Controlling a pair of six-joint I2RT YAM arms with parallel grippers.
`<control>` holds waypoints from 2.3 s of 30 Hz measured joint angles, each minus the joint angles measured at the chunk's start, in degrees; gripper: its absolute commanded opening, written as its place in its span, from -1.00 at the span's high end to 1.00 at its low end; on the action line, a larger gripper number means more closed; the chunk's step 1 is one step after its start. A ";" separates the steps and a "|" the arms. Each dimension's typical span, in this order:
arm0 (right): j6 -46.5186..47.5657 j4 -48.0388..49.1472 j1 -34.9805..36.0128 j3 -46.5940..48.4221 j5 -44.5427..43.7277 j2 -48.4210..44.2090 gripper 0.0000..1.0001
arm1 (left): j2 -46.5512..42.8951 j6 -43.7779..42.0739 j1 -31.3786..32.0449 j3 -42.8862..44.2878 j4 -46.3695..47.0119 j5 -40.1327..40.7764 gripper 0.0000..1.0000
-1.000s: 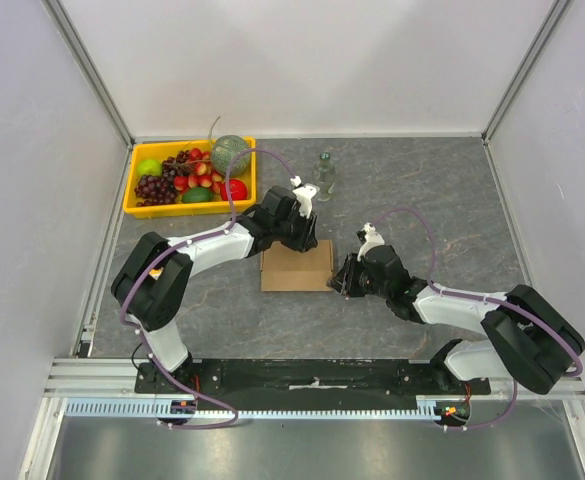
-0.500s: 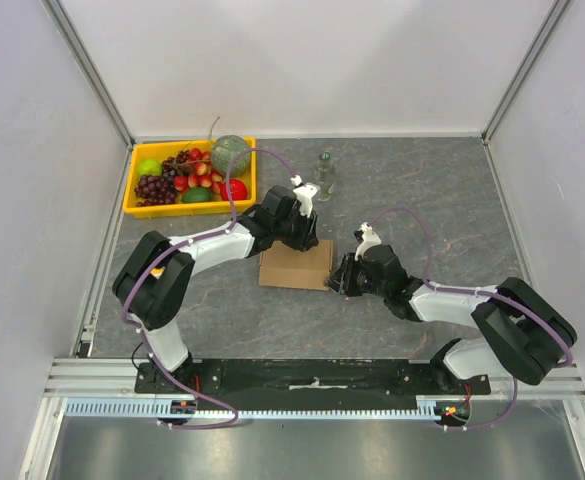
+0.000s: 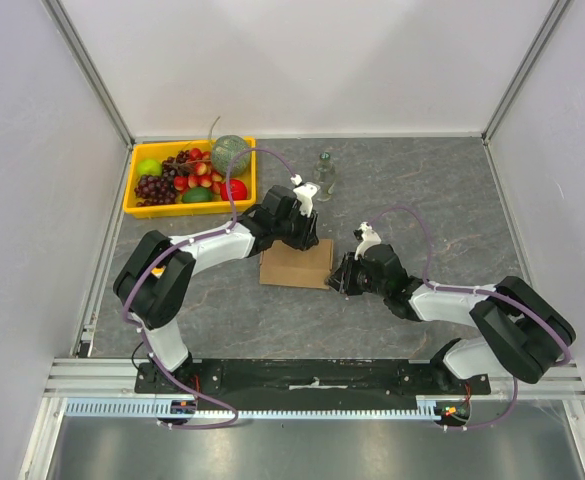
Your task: Fold the paper box
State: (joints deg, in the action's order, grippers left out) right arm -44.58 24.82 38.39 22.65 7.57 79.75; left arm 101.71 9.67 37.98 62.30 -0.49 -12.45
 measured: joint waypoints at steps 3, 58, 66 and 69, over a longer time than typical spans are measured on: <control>0.63 -0.02 0.00 0.00 -0.11 0.07 0.29 | 0.04 0.00 0.00 0.02 0.04 -0.04 0.23; -4.07 4.52 -1.14 0.00 6.03 2.21 -0.05 | 1.44 -0.02 -0.07 0.76 1.51 -1.18 0.30; -3.87 4.02 -1.42 0.00 5.90 2.05 -0.04 | 1.44 0.11 -0.24 0.74 1.49 -0.55 0.32; -3.78 3.41 -1.66 0.00 5.88 1.49 -0.04 | 1.27 0.52 -0.22 0.66 1.36 0.44 0.32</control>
State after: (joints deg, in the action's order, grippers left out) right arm -48.36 28.23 36.73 22.65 13.45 81.23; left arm 102.98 10.20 37.76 62.96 0.86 -12.01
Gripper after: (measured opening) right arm 0.523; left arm 0.342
